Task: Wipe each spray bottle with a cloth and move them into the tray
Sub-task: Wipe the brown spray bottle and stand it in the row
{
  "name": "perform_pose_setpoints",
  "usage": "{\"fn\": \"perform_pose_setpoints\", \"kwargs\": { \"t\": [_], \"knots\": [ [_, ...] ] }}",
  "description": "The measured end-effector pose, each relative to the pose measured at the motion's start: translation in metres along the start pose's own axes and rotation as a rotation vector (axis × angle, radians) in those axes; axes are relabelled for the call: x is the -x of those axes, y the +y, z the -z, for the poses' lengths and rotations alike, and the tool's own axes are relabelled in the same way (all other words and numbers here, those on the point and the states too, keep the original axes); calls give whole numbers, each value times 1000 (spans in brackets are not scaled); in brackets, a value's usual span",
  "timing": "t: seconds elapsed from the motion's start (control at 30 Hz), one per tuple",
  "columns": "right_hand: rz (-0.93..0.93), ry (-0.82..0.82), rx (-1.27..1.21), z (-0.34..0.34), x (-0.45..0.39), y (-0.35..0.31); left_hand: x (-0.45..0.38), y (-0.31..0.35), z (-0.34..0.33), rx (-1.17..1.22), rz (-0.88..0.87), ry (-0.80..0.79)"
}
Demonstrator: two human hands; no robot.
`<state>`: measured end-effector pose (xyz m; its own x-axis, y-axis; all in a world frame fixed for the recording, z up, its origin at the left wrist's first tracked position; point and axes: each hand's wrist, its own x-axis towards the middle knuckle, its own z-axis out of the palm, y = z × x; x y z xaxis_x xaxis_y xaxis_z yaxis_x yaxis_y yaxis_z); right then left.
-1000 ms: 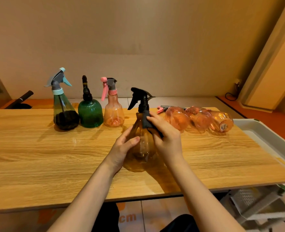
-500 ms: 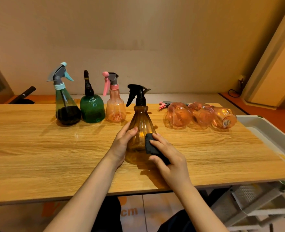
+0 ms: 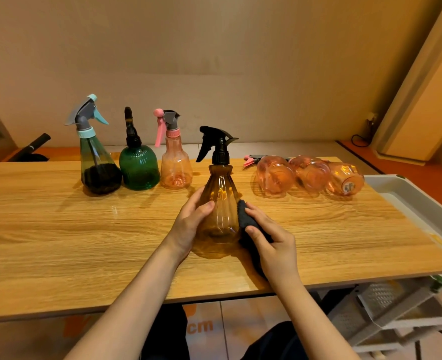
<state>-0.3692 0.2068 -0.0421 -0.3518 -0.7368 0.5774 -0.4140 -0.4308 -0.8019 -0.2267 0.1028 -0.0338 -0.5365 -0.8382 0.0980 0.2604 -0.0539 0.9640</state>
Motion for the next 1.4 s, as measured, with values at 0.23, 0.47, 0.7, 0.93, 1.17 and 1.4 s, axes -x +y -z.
{"fn": "perform_pose_setpoints", "kwargs": {
  "t": [0.23,0.47,0.7,0.93,1.17,1.4],
  "knots": [
    [38,-78,39,0,0,0,1,0,-1,-79,-39,77],
    [138,-5,110,-3,1,1,1,-2,0,-74,-8,71],
    [186,67,150,-14,-5,1,3,0,-2,-74,2,18],
    [239,154,138,-13,-38,-8,1,-1,1,-190,-33,-2],
    [263,24,245,-26,-63,-10,1,0,2,-66,-14,-8],
    [212,-15,243,-11,-16,-2,-2,1,-2,-15,-37,42]
  ]
}}
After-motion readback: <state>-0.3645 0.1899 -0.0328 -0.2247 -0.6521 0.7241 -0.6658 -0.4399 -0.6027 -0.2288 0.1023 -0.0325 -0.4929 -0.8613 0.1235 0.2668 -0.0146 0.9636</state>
